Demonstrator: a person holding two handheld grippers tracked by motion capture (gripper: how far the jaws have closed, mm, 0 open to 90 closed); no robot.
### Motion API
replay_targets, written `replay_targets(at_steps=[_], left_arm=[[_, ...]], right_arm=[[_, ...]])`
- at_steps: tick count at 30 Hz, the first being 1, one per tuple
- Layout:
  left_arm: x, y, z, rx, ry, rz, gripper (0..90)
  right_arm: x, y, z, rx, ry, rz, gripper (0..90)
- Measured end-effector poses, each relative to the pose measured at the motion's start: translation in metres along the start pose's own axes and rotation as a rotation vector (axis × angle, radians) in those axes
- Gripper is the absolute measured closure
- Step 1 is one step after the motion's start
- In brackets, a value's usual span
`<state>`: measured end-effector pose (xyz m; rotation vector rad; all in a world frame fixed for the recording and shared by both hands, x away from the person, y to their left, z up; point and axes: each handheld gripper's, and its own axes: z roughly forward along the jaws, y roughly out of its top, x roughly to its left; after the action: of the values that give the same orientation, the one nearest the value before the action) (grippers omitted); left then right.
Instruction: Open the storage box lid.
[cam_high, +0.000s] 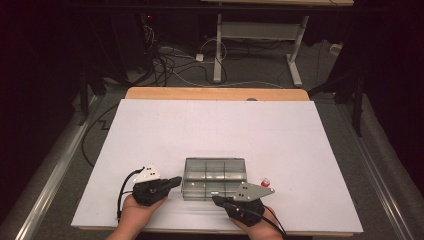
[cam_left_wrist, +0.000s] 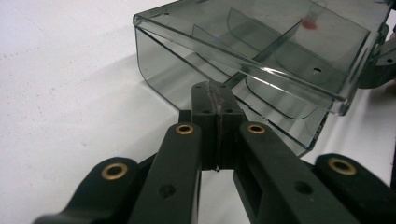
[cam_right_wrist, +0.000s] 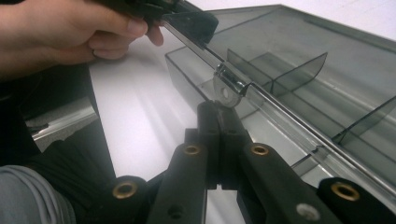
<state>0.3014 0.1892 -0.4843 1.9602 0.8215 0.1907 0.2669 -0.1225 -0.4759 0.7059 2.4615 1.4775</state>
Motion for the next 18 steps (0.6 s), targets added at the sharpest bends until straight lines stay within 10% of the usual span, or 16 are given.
replay_targets(at_steps=[18], left_arm=[[-0.011,0.006,-0.008,-0.055,-0.036,0.028,87.8]], right_arm=[[0.0,0.013,-0.007,-0.055,0.001,-0.026,90.0]])
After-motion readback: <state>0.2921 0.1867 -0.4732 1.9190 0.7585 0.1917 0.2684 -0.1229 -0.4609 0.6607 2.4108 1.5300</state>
